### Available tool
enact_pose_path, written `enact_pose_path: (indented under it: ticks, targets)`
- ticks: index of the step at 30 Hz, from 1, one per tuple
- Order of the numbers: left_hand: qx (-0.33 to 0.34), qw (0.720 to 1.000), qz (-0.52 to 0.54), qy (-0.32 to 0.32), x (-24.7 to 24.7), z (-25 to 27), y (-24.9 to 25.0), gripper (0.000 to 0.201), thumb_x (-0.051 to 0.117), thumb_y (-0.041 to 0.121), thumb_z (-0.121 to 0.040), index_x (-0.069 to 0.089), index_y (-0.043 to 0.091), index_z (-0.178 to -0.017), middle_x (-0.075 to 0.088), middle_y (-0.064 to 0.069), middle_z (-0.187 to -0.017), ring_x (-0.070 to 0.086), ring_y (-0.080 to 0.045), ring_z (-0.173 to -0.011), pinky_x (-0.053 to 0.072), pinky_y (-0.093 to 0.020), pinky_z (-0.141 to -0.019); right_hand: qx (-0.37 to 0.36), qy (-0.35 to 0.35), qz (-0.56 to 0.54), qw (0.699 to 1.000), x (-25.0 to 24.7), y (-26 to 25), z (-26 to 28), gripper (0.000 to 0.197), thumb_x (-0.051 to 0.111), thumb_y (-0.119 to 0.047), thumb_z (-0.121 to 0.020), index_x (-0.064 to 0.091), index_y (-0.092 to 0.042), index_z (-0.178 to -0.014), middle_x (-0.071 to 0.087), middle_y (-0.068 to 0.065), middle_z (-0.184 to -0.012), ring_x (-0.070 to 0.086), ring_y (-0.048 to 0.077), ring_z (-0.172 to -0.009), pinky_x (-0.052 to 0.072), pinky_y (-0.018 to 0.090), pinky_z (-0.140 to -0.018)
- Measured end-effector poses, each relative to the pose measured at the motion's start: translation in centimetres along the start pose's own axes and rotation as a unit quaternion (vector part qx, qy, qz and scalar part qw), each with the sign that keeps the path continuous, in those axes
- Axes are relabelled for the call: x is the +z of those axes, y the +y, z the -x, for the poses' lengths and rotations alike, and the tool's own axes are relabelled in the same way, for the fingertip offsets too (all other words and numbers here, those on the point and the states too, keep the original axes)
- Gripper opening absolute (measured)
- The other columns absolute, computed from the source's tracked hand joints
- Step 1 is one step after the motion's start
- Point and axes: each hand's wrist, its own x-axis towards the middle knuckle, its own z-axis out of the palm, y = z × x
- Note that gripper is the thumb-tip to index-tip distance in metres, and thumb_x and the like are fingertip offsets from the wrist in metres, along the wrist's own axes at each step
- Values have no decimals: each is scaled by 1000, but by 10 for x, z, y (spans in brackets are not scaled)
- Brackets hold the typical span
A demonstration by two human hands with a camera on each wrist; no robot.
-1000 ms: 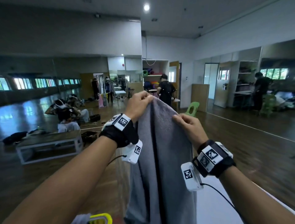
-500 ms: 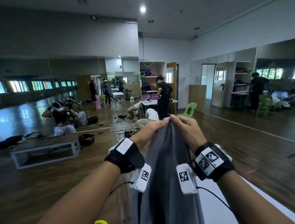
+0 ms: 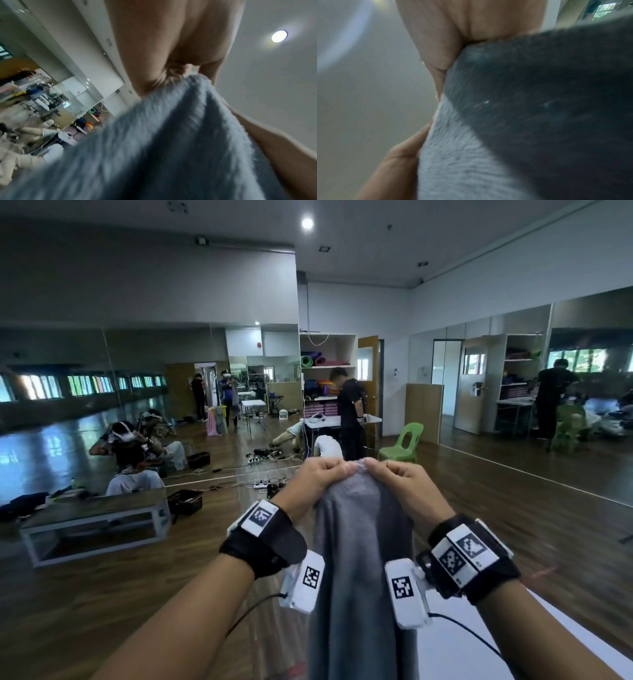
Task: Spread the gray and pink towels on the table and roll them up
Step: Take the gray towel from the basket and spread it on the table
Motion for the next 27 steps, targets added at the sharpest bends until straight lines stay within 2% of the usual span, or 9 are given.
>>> enact_pose_path:
  ticks: [3, 8, 11, 13, 17, 20, 22, 25, 27]
  targets:
    - [29, 992, 46, 117, -24, -8, 9, 17, 62, 21, -89, 68, 8, -79, 64, -7, -81, 57, -15, -76, 44, -28, -75, 39, -21, 21, 999, 0, 27, 20, 75, 66, -62, -73, 55, 13, -75, 54, 22, -70, 45, 21, -68, 37, 34, -62]
    - [-68, 995, 28, -73, 9, 5, -1, 17, 54, 20, -93, 63, 6, -88, 65, -8, -84, 62, -13, -73, 51, -23, -70, -33, -2, 36, 999, 7, 14, 0, 51, 59, -49, -86, 59, -1, -69, 53, -1, -66, 46, 11, -63, 36, 26, -60]
    - [-18, 999, 49, -3, 0, -2, -2, 13, 55, 8, -92, 61, 1, -82, 63, -5, -75, 59, -8, -65, 49, -17, -63, -17, -31, 29, 999, 15, 3, -11, 27, 50, -30, -96, 62, -20, -74, 58, -18, -64, 52, -4, -64, 41, 12, -59]
    - [-4, 999, 30, 13, -7, -6, -2, 14, 55, 7, -92, 60, 1, -80, 63, -8, -76, 58, -8, -66, 48, -17, -63, -22, -19, 24, 999, 19, 9, -14, 27, 49, -24, -97, 62, -19, -74, 59, -18, -64, 51, -6, -63, 39, 10, -59]
    - [45, 993, -35, 100, -12, -14, 5, 20, 58, 11, -91, 60, 5, -72, 58, -14, -79, 52, -17, -71, 44, -26, -69, -23, 7, 58, 998, 30, 34, -9, 34, 54, -26, -95, 59, 0, -75, 52, -1, -67, 44, 6, -63, 35, 22, -60]
    - [68, 979, -36, 191, -26, -15, 12, 21, 57, 18, -92, 58, 13, -72, 56, -3, -73, 52, -11, -68, 42, -23, -67, -26, 23, 82, 996, 31, 52, 11, 38, 54, -28, -95, 50, -12, -60, 43, -11, -59, 36, 4, -58, 30, 24, -56]
    - [41, 991, -45, 118, -21, -9, 5, 17, 54, 26, -94, 61, 13, -85, 59, 3, -77, 53, -6, -71, 43, -17, -67, -53, 61, 90, 993, 28, 45, 11, 38, 56, -27, -94, 48, -17, -58, 42, -13, -55, 37, 1, -56, 30, 21, -54]
    - [-19, 999, -26, -43, -5, 1, -16, 25, 51, 22, -97, 63, 0, -98, 66, 2, -81, 59, -6, -74, 47, -15, -67, -84, 64, 86, 991, 23, 20, -6, 34, 57, -27, -93, 62, -3, -70, 57, 2, -63, 48, 4, -63, 38, 22, -60]
    - [7, 1000, -7, -12, -14, -2, -16, 21, 52, 15, -95, 67, 1, -89, 68, -4, -81, 60, -11, -74, 48, -19, -67, -66, 26, 95, 993, 23, 16, -10, 38, 59, -31, -92, 61, -2, -67, 51, 5, -60, 45, 7, -61, 35, 26, -57]
